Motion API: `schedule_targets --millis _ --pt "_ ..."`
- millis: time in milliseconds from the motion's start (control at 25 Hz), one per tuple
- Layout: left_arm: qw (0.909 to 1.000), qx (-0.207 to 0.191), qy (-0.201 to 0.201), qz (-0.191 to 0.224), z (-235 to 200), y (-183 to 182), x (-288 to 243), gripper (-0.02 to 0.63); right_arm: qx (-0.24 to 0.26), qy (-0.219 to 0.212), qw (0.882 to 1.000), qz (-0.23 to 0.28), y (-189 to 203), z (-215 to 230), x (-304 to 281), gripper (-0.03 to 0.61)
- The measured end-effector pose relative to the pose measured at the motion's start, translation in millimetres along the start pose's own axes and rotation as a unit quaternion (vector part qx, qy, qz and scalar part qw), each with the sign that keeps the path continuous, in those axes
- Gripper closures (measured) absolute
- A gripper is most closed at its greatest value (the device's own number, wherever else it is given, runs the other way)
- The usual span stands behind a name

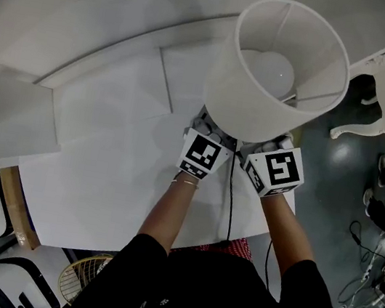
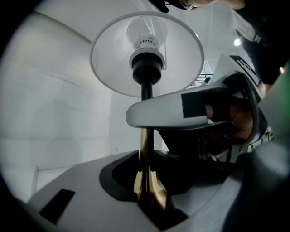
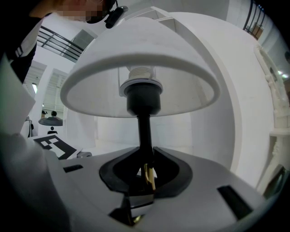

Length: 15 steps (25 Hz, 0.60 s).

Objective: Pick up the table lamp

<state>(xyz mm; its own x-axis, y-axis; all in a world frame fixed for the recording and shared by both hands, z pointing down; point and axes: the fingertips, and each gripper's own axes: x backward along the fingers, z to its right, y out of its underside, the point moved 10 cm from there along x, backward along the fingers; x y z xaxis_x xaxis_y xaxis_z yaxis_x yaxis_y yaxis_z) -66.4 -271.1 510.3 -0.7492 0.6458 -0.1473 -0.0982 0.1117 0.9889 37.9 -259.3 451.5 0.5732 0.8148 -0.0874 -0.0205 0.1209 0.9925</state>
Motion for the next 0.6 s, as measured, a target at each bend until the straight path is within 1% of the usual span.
schedule_targets --millis 160,440,600 --pt "1.0000 -0.003 0.008 -0.005 1.6 -1.8 0.7 0.502 0.005 -0.006 1.000 0.010 -0.6 -3.2 3.2 0.492" --pt "0.9999 -0.004 0.005 -0.012 3.6 -3.6 4.2 0.502 0.015 -0.011 1.000 0.011 -1.0 -7.4 5.1 0.492" --pt "0.9998 -0.008 0.006 -0.015 5.3 -4.8 7.8 0.503 0.029 -0.010 0.999 0.012 0.3 -9.1 6.8 0.492"
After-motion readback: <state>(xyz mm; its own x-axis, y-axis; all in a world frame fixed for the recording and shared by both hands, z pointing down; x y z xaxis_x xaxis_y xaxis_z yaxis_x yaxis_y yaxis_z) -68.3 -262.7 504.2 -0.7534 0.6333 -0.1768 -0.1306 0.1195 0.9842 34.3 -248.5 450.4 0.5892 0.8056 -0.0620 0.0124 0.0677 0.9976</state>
